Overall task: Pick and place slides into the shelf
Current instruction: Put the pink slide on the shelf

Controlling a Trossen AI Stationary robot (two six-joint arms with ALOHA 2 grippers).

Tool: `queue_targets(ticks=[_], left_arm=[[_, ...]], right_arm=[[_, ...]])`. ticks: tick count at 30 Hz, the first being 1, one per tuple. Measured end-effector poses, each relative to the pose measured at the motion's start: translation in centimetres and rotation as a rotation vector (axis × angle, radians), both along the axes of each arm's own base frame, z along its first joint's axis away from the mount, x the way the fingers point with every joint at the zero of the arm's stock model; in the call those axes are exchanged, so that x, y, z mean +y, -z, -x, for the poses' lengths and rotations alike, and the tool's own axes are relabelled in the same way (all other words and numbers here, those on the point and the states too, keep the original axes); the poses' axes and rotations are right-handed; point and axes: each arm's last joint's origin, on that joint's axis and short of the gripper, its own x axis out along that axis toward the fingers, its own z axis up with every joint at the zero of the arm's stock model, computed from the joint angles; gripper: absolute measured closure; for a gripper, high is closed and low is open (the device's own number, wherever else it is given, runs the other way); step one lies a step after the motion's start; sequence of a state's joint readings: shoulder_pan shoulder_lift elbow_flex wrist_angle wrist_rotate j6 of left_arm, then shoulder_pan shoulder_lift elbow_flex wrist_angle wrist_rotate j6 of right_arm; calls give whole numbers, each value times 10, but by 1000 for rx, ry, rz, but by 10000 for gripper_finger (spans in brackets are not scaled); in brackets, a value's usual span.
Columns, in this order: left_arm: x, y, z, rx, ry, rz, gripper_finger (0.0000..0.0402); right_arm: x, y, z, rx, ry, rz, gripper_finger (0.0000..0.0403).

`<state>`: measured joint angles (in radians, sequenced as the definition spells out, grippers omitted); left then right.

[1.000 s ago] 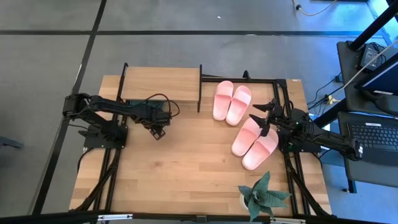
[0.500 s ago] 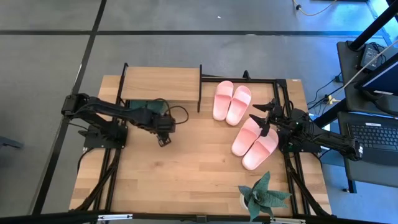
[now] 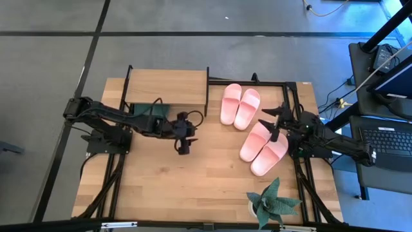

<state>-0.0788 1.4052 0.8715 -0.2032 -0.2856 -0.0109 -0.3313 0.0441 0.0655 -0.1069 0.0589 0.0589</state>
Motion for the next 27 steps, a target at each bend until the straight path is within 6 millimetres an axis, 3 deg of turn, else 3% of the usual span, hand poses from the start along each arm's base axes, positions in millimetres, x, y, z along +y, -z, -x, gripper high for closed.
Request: queue_targets(ticks=[8,12,15,22,27], left_arm=[[8,-6,-7,-110,21,-89,198],[20,-10,-7,-138,19,-94,198],[28,-24,-4,-207,47,-90,198],[45,-49,35,-328,13,-123,198],[52,-42,69,-450,0,-125,198]], right_arm=[[0,-22,-9,135,-39,25,135],[-4,-31,-18,310,67,31,135],[-8,-36,-28,455,145,26,135],[-15,-45,-61,548,144,9,135],[-19,-42,-79,577,117,63,135]])
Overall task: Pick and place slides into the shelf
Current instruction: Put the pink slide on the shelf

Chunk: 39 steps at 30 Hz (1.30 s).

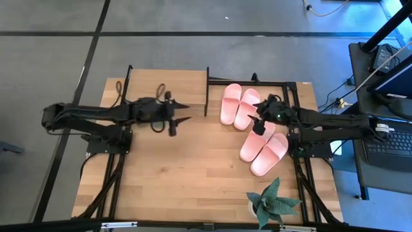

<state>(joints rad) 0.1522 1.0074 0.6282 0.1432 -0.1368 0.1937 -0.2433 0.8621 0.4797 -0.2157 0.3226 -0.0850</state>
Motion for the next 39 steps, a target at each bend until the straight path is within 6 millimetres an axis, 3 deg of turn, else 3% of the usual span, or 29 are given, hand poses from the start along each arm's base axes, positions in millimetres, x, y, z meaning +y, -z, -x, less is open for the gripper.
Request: queue_targets(ticks=[4,10,20,25,31,39], left_arm=[[3,16,23,-104,-32,-18,198],[3,34,44,-202,-88,2,198],[3,39,49,-213,-99,36,198],[3,39,49,-212,-99,36,198],[3,39,49,-207,-99,36,198],[3,42,49,-180,-101,40,198]], right_arm=[[-6,4,-9,4,96,57,135],[-17,25,-17,144,205,88,135],[-42,63,-24,304,325,13,138],[-55,72,-23,322,381,2,159],[-61,72,-23,296,406,5,223],[-61,71,-23,293,404,14,376]])
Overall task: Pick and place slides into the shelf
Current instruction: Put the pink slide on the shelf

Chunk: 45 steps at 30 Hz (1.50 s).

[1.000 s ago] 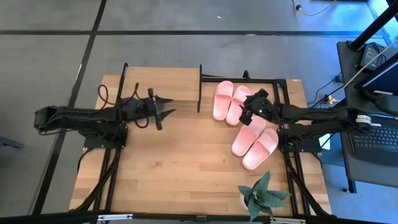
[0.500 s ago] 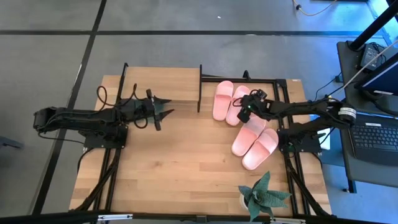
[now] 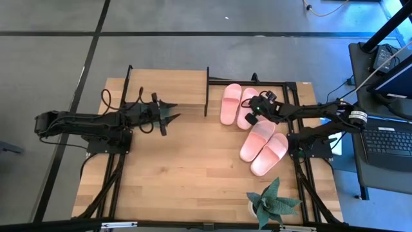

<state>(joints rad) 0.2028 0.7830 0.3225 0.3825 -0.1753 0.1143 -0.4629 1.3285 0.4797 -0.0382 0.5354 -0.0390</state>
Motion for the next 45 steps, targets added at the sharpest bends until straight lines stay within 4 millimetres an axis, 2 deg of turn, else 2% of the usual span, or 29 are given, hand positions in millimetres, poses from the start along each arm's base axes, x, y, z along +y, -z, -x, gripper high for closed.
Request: queue_targets(ticks=[4,8,14,18,22,25,29,34,41,45], left_arm=[[0,1,0,5,0,1,198],[0,1,0,7,0,4,198],[0,1,0,5,0,9,198],[0,1,0,5,0,9,198],[0,1,0,5,0,9,198],[0,-2,2,-8,0,2,198],[-2,-10,9,-59,1,-13,198],[-4,-21,20,-134,1,-44,198],[-6,-21,27,-117,0,-26,198],[-6,-17,29,-73,-16,-11,198]], right_arm=[[0,-2,-1,1,2,-4,386],[2,-23,-10,20,-32,-34,390],[8,-88,-30,3,-96,-33,390],[11,-141,-46,-57,-127,84,390],[16,-188,-59,-223,-171,181,390],[21,-209,-70,-337,-242,241,390],[22,-206,-95,-363,-307,282,390],[16,-192,-143,-307,-351,291,390],[0,-201,-212,-299,-367,315,391],[-9,-178,-250,-196,-387,282,391]])
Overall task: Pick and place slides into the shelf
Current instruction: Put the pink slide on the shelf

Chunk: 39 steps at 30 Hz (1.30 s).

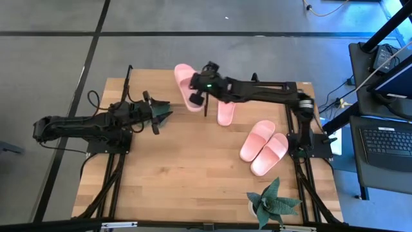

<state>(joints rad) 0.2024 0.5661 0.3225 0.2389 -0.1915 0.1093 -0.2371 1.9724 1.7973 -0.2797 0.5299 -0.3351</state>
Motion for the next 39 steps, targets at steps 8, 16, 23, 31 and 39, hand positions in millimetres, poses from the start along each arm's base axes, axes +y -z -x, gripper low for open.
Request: queue_targets(ticks=[8,16,23,31,39], left_arm=[[1,2,1,24,-39,4,198],[1,2,1,25,-39,0,198],[1,2,1,26,-34,0,198],[1,4,1,41,-31,3,198],[1,6,1,63,-30,15,198]], right_arm=[[-14,25,-44,78,99,42,391],[-19,41,-57,97,117,15,391],[-36,44,-50,61,229,-15,391],[-37,47,-48,59,249,-58,391],[-38,48,-47,17,280,-96,331]])
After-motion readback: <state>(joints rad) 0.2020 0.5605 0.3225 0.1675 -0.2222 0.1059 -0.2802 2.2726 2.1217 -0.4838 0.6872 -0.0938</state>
